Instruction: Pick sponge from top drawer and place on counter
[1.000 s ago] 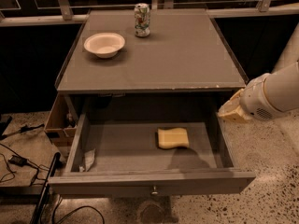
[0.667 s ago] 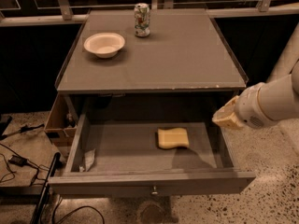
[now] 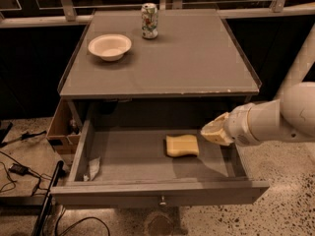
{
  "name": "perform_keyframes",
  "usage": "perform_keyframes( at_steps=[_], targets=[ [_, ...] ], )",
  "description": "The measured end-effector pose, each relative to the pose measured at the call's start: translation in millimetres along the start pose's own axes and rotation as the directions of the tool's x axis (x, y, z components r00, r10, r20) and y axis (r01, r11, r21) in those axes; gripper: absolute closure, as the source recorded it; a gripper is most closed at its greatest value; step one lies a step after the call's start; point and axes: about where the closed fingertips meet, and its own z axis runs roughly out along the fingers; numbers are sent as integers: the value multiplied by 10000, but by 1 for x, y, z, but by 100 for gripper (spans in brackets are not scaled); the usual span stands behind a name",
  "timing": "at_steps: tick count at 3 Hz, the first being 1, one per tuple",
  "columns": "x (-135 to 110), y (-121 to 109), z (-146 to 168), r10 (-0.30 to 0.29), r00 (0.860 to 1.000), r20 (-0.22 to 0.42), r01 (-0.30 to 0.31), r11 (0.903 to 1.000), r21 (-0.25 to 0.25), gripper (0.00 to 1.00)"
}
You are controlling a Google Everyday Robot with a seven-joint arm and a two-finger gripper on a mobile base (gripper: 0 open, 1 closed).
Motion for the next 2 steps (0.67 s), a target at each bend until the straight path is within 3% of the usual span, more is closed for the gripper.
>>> perform_keyframes(
  at_steps=[1, 2],
  targets=[
    [-14, 15, 39, -134, 9935, 1126, 160, 9996, -216, 100],
    [-14, 15, 39, -139, 9936, 1123, 164, 9996, -215, 100]
  ],
)
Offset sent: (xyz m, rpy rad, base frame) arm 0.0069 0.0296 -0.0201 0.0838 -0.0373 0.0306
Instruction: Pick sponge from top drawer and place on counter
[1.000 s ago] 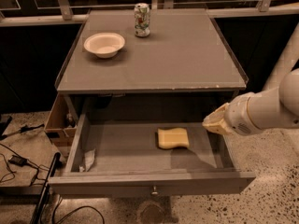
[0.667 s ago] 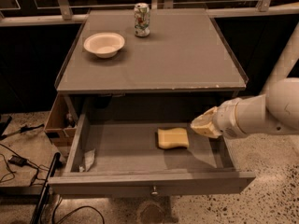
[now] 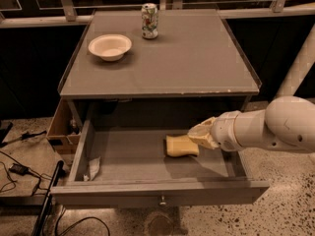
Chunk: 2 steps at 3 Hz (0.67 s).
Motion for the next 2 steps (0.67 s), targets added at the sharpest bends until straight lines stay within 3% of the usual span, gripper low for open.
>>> perform_keyframes(
  at_steps=[1, 2],
  targets=[
    [6, 2, 4, -201, 9997, -139, 201, 9998, -12, 100],
    [19, 4, 17, -492, 9986, -183, 490, 9988, -94, 81]
  ],
)
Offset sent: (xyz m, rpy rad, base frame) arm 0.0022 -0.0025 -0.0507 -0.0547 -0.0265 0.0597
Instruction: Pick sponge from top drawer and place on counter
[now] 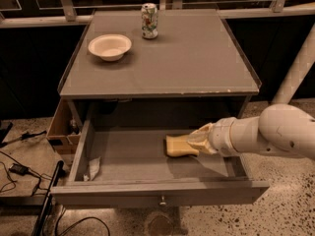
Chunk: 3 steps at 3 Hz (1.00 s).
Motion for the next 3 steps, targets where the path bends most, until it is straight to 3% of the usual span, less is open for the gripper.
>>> perform_keyframes(
  at_steps=[3],
  targets=[
    [24, 3, 41, -422, 9990, 168, 426, 9987, -272, 11]
  ],
)
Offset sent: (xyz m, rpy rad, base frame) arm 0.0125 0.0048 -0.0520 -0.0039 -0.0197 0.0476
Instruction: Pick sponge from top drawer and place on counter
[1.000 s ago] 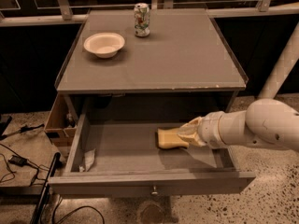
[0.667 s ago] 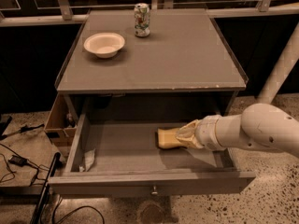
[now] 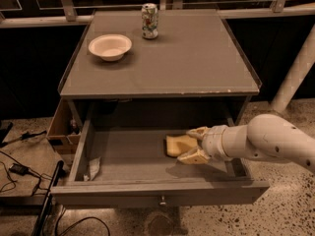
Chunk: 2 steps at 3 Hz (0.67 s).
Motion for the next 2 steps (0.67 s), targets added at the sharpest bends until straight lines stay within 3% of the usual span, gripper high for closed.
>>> perform_keyframes(
  at_steps=[1, 2],
  targets=[
    [3, 0, 10, -7, 10000, 84, 7, 10000, -85, 2],
    [7, -2, 21, 35, 9999, 164, -32, 9999, -151, 1]
  ],
)
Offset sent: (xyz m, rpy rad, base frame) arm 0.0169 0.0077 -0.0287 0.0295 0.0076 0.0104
